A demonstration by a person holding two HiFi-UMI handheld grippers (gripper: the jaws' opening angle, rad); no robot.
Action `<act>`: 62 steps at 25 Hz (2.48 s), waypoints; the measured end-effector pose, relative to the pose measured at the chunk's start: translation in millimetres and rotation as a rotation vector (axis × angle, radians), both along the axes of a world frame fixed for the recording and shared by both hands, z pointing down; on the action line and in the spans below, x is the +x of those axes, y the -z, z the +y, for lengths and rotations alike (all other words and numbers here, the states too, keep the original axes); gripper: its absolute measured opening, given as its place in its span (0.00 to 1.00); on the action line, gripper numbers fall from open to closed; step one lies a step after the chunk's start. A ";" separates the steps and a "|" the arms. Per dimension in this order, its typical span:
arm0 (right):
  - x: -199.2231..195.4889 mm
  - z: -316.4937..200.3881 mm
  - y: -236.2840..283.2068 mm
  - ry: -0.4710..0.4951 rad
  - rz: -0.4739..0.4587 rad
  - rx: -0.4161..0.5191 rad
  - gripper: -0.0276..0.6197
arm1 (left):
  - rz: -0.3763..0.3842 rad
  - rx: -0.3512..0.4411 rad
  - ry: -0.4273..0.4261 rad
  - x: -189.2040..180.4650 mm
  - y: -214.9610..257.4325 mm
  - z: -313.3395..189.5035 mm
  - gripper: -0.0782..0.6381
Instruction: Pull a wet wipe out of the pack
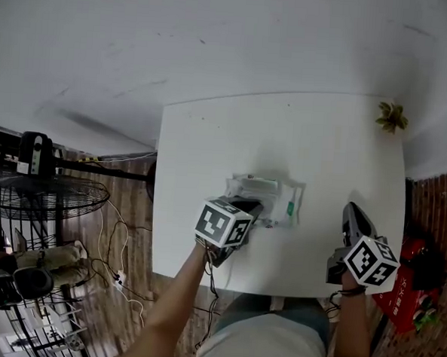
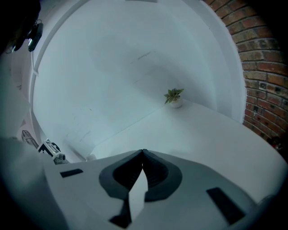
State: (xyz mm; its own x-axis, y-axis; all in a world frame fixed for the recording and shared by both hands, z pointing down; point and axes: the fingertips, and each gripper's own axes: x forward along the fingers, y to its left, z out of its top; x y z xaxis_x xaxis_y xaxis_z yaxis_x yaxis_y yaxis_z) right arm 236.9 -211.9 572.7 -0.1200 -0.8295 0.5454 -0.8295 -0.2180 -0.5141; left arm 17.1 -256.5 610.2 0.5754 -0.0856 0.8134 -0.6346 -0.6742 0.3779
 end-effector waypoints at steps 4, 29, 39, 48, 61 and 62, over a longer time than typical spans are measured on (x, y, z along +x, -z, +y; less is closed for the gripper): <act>-3.2 1.6 5.0 0.009 0.003 0.006 0.04 | 0.011 0.015 0.023 -1.1 4.9 -1.1 0.12; -11.6 18.9 46.8 0.038 0.043 0.071 0.04 | 0.063 0.165 0.129 -12.1 48.0 -9.6 0.12; -10.6 20.3 58.8 0.045 0.047 0.104 0.04 | 0.096 0.211 0.163 -14.4 72.3 -12.4 0.12; -14.0 20.8 66.8 0.057 0.046 0.125 0.04 | 0.103 0.250 0.179 -18.0 87.8 -11.8 0.12; -15.9 21.7 73.8 0.070 0.047 0.146 0.04 | 0.141 0.313 0.204 -21.2 116.4 -15.4 0.12; -16.5 21.6 74.2 0.071 0.047 0.147 0.04 | 0.143 0.319 0.205 -21.6 118.9 -15.7 0.12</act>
